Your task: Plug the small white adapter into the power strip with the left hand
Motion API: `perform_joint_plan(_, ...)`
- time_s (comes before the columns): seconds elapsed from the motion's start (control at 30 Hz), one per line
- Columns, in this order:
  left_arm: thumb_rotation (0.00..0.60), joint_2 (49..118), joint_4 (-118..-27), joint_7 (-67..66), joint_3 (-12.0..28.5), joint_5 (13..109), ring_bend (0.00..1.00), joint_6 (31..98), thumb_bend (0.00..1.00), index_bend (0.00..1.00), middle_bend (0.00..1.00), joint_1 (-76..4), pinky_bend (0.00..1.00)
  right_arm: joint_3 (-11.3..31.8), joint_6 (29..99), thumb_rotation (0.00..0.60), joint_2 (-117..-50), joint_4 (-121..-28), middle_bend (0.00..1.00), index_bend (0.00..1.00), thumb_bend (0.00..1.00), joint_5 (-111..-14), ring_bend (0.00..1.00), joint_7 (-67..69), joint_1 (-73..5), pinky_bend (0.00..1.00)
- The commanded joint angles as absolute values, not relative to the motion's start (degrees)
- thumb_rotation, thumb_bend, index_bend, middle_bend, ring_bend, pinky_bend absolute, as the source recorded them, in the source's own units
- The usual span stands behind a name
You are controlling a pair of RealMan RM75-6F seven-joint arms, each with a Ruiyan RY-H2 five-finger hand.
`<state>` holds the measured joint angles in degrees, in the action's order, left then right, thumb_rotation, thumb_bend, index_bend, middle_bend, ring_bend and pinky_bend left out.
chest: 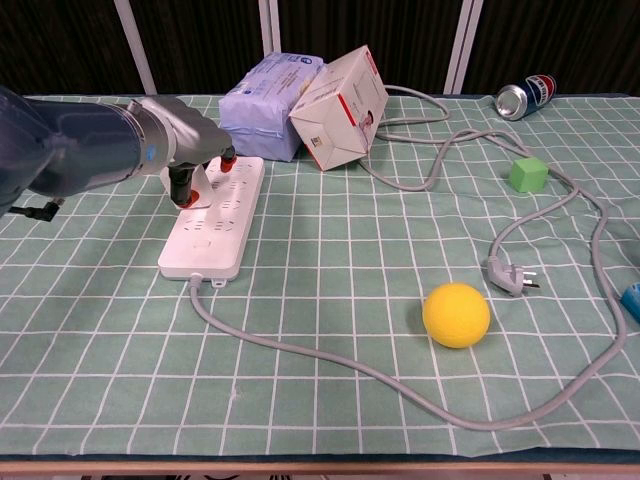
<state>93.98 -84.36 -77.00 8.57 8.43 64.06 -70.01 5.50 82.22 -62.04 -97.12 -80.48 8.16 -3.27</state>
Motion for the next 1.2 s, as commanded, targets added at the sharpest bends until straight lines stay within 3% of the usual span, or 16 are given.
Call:
perform_joint_plan(0.03, 0.6, 93.6, -84.7, -76.9, 8.6, 8.3, 0.11, 64.2, 0.36, 0.15, 0.29, -70.0, 0.0, 5.4, 82.3, 0.6, -62.0, -97.1, 0.0, 0.0, 0.4, -80.6, 0.0, 8.1, -3.2, 0.04)
perform_joint_plan(0.27, 0.6, 92.1, -86.0, -76.4, 8.5, 8.4, 0.09, 64.8, 0.09, 0.1, 0.23, -69.8, 0.0, 5.5, 82.4, 0.6, -62.1, -97.1, 0.0, 0.0, 0.4, -80.6, 0.0, 8.0, -3.2, 0.04)
perform_joint_plan(0.57, 0.6, 87.3, -91.3, -72.5, 9.8, 11.2, 0.08, 67.5, 0.05, 0.11, 0.23, -68.3, 0.01, 5.3, 82.5, 0.6, -62.1, -97.0, 0.0, 0.0, 0.4, -80.9, 0.0, 7.8, -3.2, 0.04)
perform_joint_plan(0.63, 0.6, 85.4, -93.5, -70.5, 10.7, 12.6, 0.13, 68.3, 0.08, 0.16, 0.29, -67.6, 0.1, 5.3, 82.7, 0.6, -62.1, -96.9, 0.0, 0.0, 0.4, -81.1, 0.0, 7.8, -3.1, 0.04)
perform_joint_plan(0.73, 0.6, 83.0, -96.7, -66.4, 11.8, 16.4, 0.33, 69.3, 0.19, 0.3, 0.47, -66.3, 0.41, 5.3, 82.7, 0.6, -62.1, -96.9, 0.0, 0.0, 0.4, -81.2, 0.0, 7.7, -3.1, 0.04)
perform_joint_plan(0.8, 0.6, 81.5, -98.6, -63.2, 12.0, 19.9, 0.52, 69.7, 0.28, 0.42, 0.64, -65.0, 0.6, 5.3, 82.8, 0.6, -62.1, -96.8, 0.0, 0.0, 0.4, -81.3, 0.0, 7.5, -3.1, 0.04)
perform_joint_plan(0.9, 0.6, 80.2, -100.0, -59.5, 12.0, 23.9, 0.68, 69.7, 0.36, 0.58, 0.8, -63.5, 0.77, 5.3, 82.9, 0.6, -62.2, -96.8, 0.0, 0.0, 0.4, -81.3, 0.0, 7.3, -3.1, 0.04)
perform_joint_plan(1.07, 0.6, 79.2, -100.9, -55.7, 11.5, 26.2, 0.82, 67.7, 0.4, 0.71, 0.92, -62.1, 0.93, 5.3, 83.1, 0.6, -62.3, -96.7, 0.0, 0.0, 0.4, -81.4, 0.0, 7.0, -3.1, 0.04)
perform_joint_plan(1.2, 0.6, 78.5, -101.6, -56.4, 11.3, 22.6, 0.86, 65.6, 0.4, 0.75, 0.96, -62.5, 0.97, 5.3, 83.1, 0.6, -62.4, -96.7, 0.0, 0.0, 0.4, -81.4, 0.0, 6.9, -3.1, 0.04)
